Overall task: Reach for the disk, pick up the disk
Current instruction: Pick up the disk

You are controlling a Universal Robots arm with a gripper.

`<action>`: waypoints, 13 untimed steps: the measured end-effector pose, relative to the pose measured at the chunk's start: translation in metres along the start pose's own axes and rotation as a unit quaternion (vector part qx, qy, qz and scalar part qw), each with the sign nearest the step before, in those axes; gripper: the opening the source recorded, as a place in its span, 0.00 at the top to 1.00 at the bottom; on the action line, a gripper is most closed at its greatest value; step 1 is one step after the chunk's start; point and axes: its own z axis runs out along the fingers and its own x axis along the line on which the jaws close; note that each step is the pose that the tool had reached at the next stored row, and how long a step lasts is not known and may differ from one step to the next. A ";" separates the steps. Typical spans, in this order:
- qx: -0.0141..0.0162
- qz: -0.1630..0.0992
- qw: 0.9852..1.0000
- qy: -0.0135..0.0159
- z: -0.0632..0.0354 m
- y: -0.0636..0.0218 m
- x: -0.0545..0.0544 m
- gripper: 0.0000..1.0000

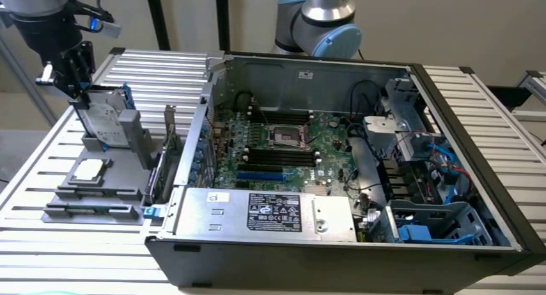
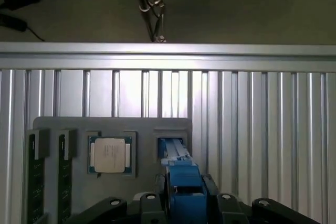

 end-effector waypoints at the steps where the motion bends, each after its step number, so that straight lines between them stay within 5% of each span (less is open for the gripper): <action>1: 0.000 0.000 1.000 0.000 0.0001 0.0000 0.000 0.64; 13: 0.000 0.000 1.000 0.000 0.0001 -0.0001 0.009 0.67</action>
